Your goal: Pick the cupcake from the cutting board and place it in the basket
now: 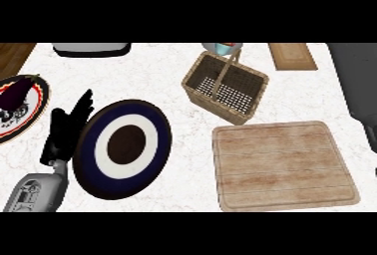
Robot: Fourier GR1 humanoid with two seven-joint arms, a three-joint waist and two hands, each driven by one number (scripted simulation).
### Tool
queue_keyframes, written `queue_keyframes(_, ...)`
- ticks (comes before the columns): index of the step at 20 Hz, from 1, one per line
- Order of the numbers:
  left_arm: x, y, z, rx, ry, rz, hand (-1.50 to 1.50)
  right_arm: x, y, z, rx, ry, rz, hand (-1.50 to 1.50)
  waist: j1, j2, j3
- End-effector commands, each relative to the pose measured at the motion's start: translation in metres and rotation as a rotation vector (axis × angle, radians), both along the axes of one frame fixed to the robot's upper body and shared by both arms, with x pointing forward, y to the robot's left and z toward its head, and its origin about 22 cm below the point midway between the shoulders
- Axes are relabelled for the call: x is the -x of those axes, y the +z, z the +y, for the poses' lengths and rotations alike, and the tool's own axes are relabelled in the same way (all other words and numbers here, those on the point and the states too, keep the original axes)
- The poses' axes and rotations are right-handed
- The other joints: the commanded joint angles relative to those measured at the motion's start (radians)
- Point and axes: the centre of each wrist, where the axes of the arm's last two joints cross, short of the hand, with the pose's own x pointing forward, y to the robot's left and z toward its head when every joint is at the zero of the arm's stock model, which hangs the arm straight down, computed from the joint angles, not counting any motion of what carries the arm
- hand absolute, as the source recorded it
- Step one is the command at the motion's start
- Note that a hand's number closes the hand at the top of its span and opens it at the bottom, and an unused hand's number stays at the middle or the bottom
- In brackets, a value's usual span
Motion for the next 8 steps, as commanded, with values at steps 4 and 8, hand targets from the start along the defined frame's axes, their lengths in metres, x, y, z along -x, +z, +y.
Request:
queue_keyframes(4, 0.006, -0.003, 0.0, 0.013, 0.032, -0.004, 0.0, 0.039, -0.003, -0.059, -0.127, -0.108, -0.039, -1.5, -0.027, -0.008, 0.001)
queue_keyframes(8, -0.001, -0.003, 0.016, 0.013, 0.071, 0.019, 0.0, 0.078, -0.005, -0.111, -0.11, -0.087, -0.064, -1.5, -0.055, -0.009, 0.001)
